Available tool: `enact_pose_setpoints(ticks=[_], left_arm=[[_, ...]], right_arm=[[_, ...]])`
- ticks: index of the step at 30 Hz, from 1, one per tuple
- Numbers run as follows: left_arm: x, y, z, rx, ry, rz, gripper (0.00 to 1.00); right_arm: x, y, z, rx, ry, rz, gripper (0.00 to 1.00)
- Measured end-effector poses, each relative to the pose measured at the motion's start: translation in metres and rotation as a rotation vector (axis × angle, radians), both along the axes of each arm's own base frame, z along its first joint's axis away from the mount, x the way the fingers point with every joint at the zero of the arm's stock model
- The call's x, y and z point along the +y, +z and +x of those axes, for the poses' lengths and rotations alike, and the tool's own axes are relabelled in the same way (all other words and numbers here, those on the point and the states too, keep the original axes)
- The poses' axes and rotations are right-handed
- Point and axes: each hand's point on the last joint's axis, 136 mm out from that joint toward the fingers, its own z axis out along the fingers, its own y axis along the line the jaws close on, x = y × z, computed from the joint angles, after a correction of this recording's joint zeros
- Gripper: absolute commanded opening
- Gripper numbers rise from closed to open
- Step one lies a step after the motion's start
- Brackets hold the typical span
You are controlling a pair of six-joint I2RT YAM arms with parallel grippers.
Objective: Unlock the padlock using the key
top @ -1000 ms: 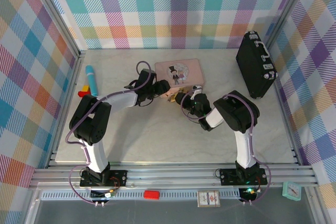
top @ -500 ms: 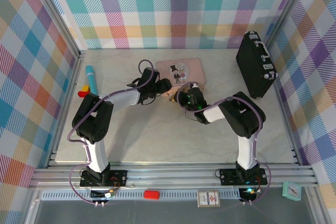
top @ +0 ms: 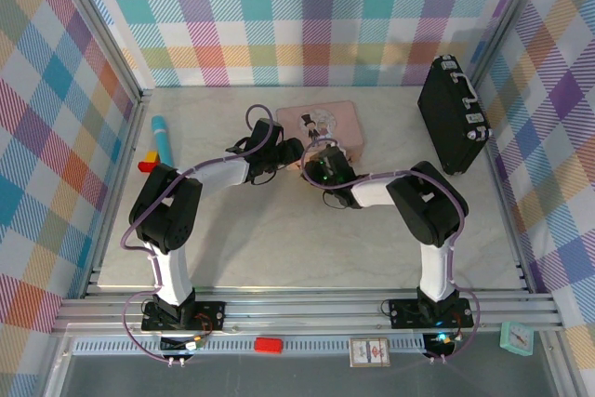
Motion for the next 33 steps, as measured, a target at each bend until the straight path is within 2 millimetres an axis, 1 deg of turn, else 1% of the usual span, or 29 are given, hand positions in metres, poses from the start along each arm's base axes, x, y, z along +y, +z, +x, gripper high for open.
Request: enact_pose_setpoints(ticks=[9, 16, 19, 25, 33], left_arm=[[0.001, 0.001, 0.001, -0.004, 0.005, 0.003, 0.69], [0.000, 0.001, 0.001, -0.005, 0.006, 0.005, 0.69], [0.000, 0.001, 0.001, -0.006, 0.006, 0.005, 0.69], [0.001, 0.000, 0.001, -0.007, 0.009, 0.008, 0.69], [0.001, 0.000, 0.001, -0.009, 0.016, 0.012, 0.69]], right_arm=[[0.002, -0.004, 0.001, 0.019, 0.023, -0.093, 0.40], [0.007, -0.003, 0.011, 0.005, 0.028, -0.127, 0.30], [0.007, -0.003, 0.011, 0.013, 0.028, -0.131, 0.26], [0.006, -0.002, 0.009, 0.018, 0.026, -0.128, 0.20], [0.000, 0.000, -0.002, 0.010, 0.020, -0.097, 0.17]])
